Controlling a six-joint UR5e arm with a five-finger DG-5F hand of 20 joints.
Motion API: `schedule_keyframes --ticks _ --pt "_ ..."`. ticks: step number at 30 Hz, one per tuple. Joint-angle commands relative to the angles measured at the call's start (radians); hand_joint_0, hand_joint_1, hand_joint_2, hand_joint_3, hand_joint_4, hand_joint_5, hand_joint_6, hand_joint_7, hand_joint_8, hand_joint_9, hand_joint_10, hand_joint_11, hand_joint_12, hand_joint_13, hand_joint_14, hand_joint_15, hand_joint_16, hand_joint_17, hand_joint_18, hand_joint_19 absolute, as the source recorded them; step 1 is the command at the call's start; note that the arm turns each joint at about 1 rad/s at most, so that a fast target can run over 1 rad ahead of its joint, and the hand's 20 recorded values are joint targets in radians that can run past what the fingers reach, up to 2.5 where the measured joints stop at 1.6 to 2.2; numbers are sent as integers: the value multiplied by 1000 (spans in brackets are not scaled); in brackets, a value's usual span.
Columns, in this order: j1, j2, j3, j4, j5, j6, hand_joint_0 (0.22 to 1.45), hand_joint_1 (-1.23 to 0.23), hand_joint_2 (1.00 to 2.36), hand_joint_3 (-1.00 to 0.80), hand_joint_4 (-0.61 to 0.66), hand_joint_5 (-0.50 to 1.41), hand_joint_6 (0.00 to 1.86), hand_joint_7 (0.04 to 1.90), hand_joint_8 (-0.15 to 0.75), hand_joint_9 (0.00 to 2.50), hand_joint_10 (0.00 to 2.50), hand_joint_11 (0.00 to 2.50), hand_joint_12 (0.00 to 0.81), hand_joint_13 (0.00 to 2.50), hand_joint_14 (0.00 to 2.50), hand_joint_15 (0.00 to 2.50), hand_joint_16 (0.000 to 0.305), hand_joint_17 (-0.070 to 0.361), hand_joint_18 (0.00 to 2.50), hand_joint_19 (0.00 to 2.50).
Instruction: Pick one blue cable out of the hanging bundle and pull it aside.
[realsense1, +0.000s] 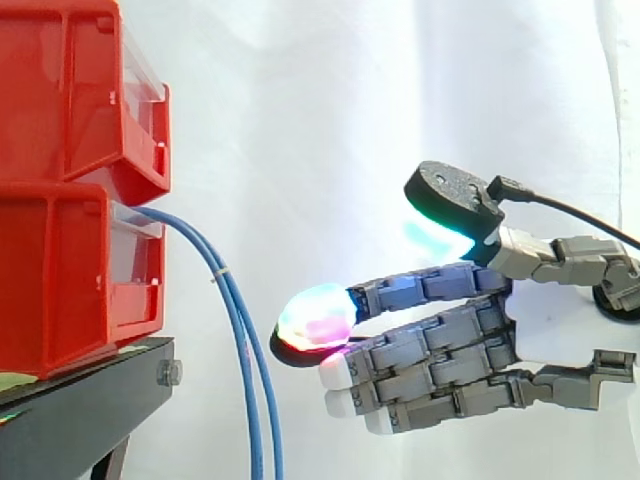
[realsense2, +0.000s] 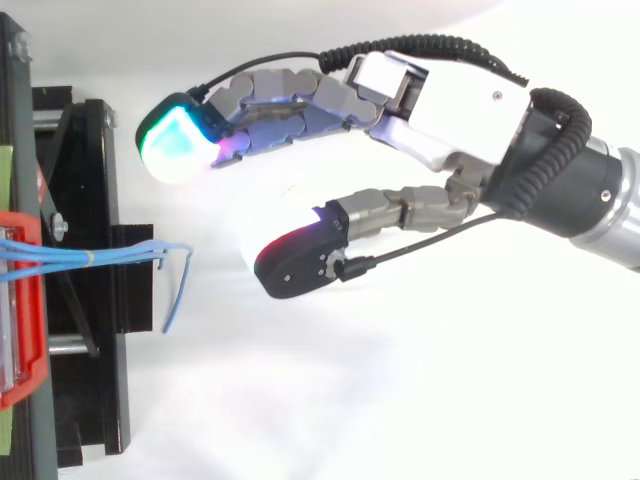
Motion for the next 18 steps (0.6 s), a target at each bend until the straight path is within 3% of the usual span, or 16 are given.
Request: schedule_keyframes --ticks 1,4,8,10,11,13,16,18 --pt "6 -5 3 4 1 -6 466 -655 1000 -500 236 -187 502 719 263 619 5 156 279 570 8 206 35 79 371 155" --pt "9 -62 18 49 -2 5 467 -651 1000 -500 239 -186 502 721 263 623 4 165 278 574 8 203 35 79 371 155" --pt "9 -86 49 55 -2 20 468 -648 1000 -500 243 -183 502 719 263 624 5 158 277 582 8 209 35 79 371 149" --pt "6 -122 89 49 -2 21 468 -648 1000 -500 250 -182 502 718 265 626 5 158 278 585 9 216 35 79 372 150" --pt "2 -165 130 52 -11 38 468 -647 1000 -500 249 -179 502 719 264 626 5 163 279 586 8 217 35 79 373 148" --pt "-3 -194 167 53 -34 64 468 -647 1000 -500 252 -178 502 720 264 631 5 165 278 589 8 217 35 79 372 155" --pt "-6 -209 203 52 -66 77 468 -646 1000 -500 262 -171 502 736 265 634 5 159 279 600 9 220 35 79 374 154" --pt "-6 -209 203 53 -74 72 469 -645 1000 -500 265 -167 502 748 265 636 4 156 279 603 9 224 35 79 376 156"
